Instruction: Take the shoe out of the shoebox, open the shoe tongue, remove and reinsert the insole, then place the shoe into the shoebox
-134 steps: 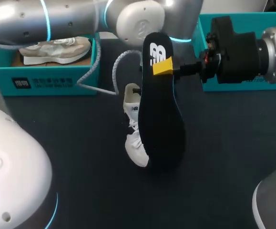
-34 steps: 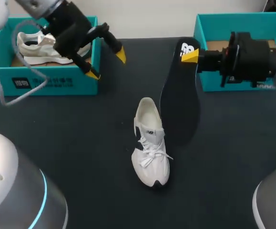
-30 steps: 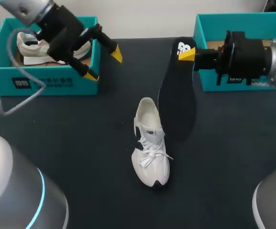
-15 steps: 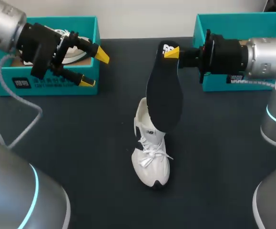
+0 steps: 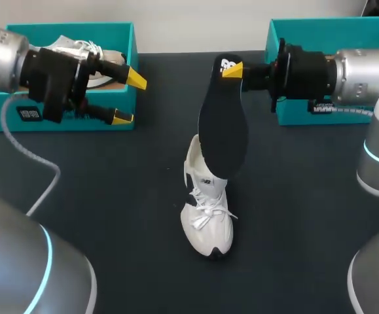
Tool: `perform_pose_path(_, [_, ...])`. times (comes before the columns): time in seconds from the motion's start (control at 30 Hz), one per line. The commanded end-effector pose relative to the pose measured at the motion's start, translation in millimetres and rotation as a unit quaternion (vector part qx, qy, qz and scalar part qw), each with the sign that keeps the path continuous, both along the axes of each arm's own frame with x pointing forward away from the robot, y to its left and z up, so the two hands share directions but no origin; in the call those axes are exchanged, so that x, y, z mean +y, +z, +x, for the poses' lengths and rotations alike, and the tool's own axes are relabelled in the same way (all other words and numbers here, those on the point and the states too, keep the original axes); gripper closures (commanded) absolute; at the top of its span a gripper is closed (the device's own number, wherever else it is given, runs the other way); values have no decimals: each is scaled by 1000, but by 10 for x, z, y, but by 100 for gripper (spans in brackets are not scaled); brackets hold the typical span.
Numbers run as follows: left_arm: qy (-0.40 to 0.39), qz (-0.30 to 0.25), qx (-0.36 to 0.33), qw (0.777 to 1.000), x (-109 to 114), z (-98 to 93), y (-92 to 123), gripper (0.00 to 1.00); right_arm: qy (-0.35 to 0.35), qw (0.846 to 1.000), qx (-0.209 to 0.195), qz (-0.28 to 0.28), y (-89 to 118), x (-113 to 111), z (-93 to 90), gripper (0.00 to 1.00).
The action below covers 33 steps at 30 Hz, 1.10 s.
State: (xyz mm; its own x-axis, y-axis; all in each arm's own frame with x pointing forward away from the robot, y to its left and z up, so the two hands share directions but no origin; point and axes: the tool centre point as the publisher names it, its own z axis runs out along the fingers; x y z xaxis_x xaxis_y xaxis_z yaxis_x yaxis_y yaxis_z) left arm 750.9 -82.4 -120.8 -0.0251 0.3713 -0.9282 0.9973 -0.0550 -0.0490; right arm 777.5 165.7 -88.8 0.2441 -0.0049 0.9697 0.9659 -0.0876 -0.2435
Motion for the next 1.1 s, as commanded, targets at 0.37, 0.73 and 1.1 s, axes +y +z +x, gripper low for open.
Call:
perform_pose_path(0.37, [17,-101,-8,995,-111,-69,-247,0,8,998,64,8,-125,331,296,100])
perform_pose_path(0.73, [7,-148,-32,988,-368,-109,-169,0,25,994,106,16,-246,648,306,100])
perform_pose_path(1.1, [-3,-173,-40,984,-638,-77,-162,2,27,994,107,22,-291,859,316,100])
